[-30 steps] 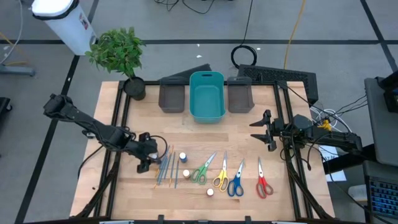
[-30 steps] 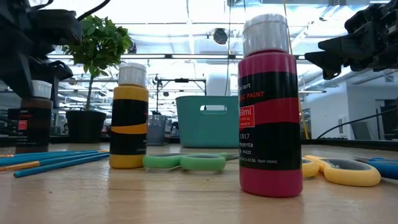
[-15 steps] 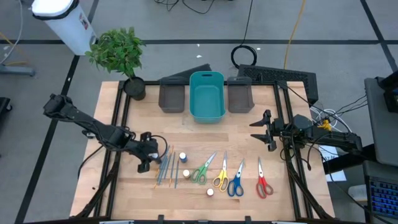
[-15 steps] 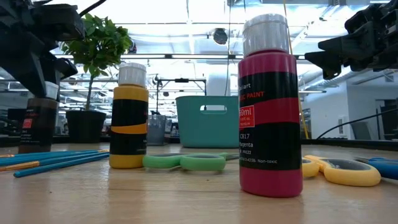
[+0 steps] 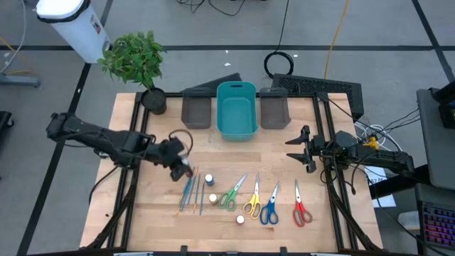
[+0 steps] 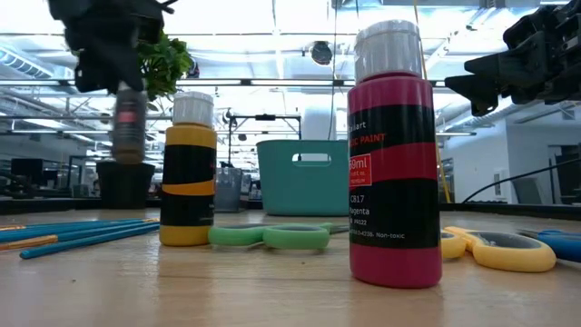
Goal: Pick & Place Paint Supplies
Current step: Put the brown paint bottle into the left black bin
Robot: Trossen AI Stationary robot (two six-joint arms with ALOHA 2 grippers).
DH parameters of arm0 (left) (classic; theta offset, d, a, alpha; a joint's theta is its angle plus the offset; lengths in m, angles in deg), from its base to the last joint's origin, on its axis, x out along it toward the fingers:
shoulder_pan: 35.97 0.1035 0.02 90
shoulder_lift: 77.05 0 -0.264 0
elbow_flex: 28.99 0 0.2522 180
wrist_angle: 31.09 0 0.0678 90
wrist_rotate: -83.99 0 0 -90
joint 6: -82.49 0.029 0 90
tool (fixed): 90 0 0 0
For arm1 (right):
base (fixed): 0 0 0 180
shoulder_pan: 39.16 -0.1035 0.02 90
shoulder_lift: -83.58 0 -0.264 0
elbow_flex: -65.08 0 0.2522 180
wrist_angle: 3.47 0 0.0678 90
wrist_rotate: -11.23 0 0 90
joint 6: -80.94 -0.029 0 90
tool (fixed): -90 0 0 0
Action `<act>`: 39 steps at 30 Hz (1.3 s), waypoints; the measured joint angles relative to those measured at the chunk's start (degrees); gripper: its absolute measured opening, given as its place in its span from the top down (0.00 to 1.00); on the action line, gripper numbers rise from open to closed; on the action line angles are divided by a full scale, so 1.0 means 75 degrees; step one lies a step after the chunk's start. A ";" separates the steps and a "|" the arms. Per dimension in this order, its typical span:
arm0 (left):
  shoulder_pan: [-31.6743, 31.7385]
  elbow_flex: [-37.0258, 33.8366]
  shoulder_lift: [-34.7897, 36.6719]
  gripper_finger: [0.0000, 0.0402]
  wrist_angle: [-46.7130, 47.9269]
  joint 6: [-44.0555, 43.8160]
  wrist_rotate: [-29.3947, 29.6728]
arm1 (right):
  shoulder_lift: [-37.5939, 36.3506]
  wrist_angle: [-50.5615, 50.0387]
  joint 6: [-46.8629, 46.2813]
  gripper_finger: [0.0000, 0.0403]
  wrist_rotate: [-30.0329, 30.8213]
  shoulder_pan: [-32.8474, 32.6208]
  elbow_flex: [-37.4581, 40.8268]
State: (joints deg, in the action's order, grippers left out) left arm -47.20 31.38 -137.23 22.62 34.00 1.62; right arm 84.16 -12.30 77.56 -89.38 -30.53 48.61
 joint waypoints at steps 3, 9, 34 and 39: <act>0.0333 0.0012 -0.0008 0.70 -0.0216 -0.0124 0.0494 | -0.0002 0.0000 0.0000 0.47 0.0000 0.0000 0.0000; 0.0575 0.0014 -0.0185 0.70 -0.0848 0.0150 0.2149 | -0.0001 0.0000 0.0000 0.47 0.0000 0.0000 0.0001; 0.1206 0.0014 -0.0760 0.70 -0.6179 0.5925 -0.2350 | 0.0009 0.0055 0.0000 0.47 0.0000 -0.0001 -0.0001; 0.1426 0.0014 -0.0687 0.70 -0.5833 0.4285 -0.0674 | 0.0009 0.0053 0.0000 0.47 0.0000 0.0002 0.0001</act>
State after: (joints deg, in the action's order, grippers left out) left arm -36.51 31.49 -142.38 -21.13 66.14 -3.43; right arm 84.23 -11.91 77.56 -89.38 -30.51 48.62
